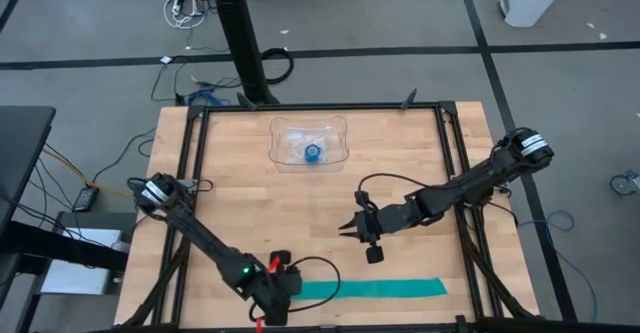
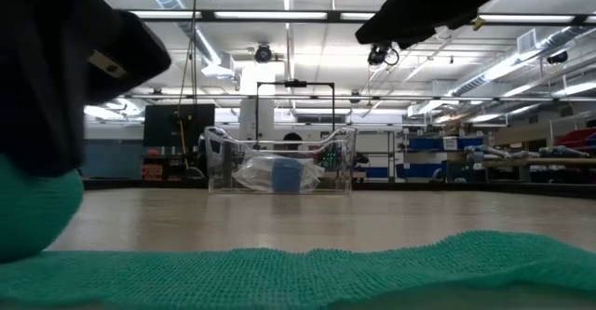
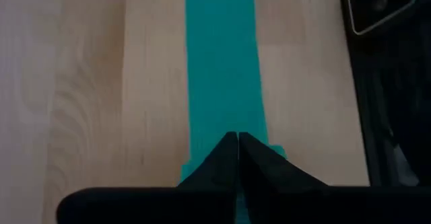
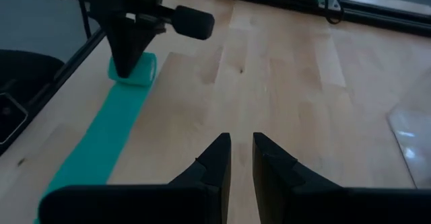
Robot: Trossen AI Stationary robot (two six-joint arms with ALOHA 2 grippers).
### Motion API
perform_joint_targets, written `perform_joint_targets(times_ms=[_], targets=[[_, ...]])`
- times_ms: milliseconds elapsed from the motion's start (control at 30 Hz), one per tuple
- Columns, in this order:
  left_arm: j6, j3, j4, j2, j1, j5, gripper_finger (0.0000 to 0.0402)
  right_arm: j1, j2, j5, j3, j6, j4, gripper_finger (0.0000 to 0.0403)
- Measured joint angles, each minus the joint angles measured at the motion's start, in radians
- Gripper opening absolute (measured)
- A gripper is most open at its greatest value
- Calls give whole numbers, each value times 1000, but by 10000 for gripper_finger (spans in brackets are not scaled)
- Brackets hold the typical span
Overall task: Roll bandage
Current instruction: Roll the green bandage
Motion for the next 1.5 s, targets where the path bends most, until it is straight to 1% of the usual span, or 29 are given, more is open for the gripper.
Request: perform_joint_targets(times_ms=[200, 300, 467, 500, 567, 667, 833, 933, 1033, 1300, 1333, 1400, 1467, 1500], targets=[[100, -16, 57, 4, 49, -71, 23, 21, -69, 63, 0, 14, -86, 52], [150, -17, 82, 13, 80, -73, 23, 31, -97, 90, 0, 21, -107, 52], [251, -16, 256, 19, 107, -36, 23, 44, -118, 131, 0, 40, -147, 52], [256, -13, 268, 17, 108, -32, 23, 47, -118, 134, 0, 42, -148, 52], [272, 5, 241, 17, 109, -16, 23, 49, -116, 144, 0, 46, -151, 52], [271, 43, 150, 18, 109, 13, 23, 49, -116, 150, 0, 50, -155, 52], [250, 141, -112, 18, 108, 47, 23, 52, -115, 151, 0, 60, -151, 52], [234, 176, -192, 16, 108, 67, 23, 55, -108, 154, 0, 60, -140, 52], [234, 181, -163, 16, 114, 110, 23, 55, -108, 154, 0, 59, -136, 52], [222, 143, -89, 33, 127, 118, 23, 56, -108, 146, 0, 69, -132, 52], [217, 140, -91, 33, 127, 131, 23, 56, -108, 131, -3, 82, -128, 52], [196, 138, -97, 33, 122, 160, 23, 60, -108, 65, -28, 122, -124, 52], [188, 137, -99, 33, 109, 165, 23, 75, -108, -5, -72, 161, -123, 52], [185, 137, -94, 32, 102, 165, 23, 86, -108, -17, -98, 179, -113, 52]])
